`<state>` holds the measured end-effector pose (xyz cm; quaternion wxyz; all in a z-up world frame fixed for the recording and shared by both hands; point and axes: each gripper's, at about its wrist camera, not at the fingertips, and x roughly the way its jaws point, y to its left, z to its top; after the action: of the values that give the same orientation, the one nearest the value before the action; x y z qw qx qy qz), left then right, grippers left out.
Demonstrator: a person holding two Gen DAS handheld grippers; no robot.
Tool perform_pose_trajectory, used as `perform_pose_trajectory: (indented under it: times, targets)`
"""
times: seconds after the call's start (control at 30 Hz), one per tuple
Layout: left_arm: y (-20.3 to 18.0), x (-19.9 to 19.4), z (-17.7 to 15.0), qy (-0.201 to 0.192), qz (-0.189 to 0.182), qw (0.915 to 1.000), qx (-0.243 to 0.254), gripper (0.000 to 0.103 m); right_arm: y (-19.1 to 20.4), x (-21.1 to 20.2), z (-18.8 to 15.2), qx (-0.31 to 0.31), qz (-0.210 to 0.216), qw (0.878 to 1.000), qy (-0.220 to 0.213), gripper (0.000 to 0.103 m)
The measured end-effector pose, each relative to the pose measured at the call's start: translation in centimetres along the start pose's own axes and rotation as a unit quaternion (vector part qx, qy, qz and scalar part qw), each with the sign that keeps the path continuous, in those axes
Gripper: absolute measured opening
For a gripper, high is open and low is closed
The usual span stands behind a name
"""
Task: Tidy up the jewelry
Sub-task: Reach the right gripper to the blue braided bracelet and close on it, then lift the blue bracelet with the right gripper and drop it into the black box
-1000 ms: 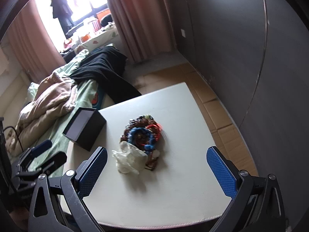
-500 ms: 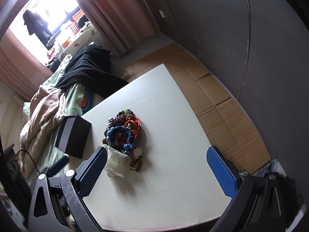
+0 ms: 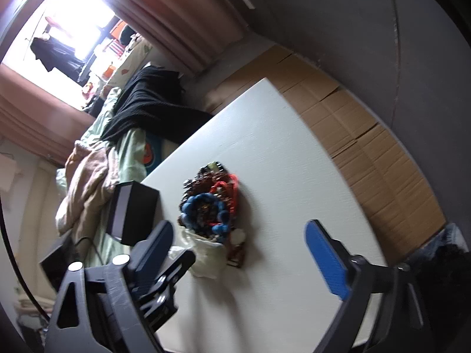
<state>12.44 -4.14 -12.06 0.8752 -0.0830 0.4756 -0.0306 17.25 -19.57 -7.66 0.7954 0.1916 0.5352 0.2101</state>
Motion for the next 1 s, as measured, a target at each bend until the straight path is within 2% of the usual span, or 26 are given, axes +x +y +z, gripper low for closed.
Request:
perform_pose_trajectory:
  times: [0.03, 0.13, 0.23, 0.33, 0.43, 0.63, 0.8, 0.9, 0.93, 1.0]
  targets:
    - [0.5, 0.3, 0.0, 0.007, 0.001, 0.9999, -0.013, 0.001, 0.2, 0.4, 0.0, 0.000, 0.005, 1.000, 0.003, 0.083]
    - [1.9, -0.8, 0.4, -0.014, -0.007, 0.9990, -0.042, 0.001, 0.8, 1.2, 0.0, -0.002, 0.024, 1.000, 0.012, 0.074]
    - [2.7, -2.6, 1.1, -0.044, -0.010, 0.9976, -0.053, 0.001, 1.4, 2.1, 0.1, 0.002, 0.045, 0.999, 0.019, 0.066]
    - [3.3, -3.8, 1.6, -0.060, -0.020, 0.9963, -0.059, 0.001, 2.0, 2.9, 0.1, 0.003, 0.058, 0.998, 0.024, 0.063]
    - [3.8, -4.8, 2.1, -0.075, -0.026, 0.9947, -0.066, 0.001, 2.6, 3.8, 0.2, 0.003, 0.068, 0.997, 0.030, 0.054]
    - [5.4, -6.2, 2.8, -0.092, -0.033, 0.9920, -0.080, 0.001, 4.3, 5.9, 0.3, -0.007, 0.065, 0.997, 0.044, 0.040]
    - [6.6, -7.6, 3.3, -0.109, -0.048, 0.9886, -0.092, 0.001, 4.6, 7.8, 0.7, -0.008, 0.047, 0.997, 0.053, 0.038]
    - [7.3, -8.7, 3.5, -0.124, -0.055, 0.9858, -0.099, 0.001, 5.0, 9.0, 0.7, -0.011, 0.039, 0.997, 0.063, 0.025]
    - [7.6, -9.1, 3.5, -0.130, -0.057, 0.9847, -0.101, 0.001, 4.9, 9.1, 0.6, -0.011, 0.037, 0.997, 0.064, 0.015]
    - [8.1, -9.8, 3.8, -0.141, -0.062, 0.9823, -0.107, 0.001, 5.0, 8.9, 0.5, -0.012, 0.037, 0.998, 0.055, 0.015]
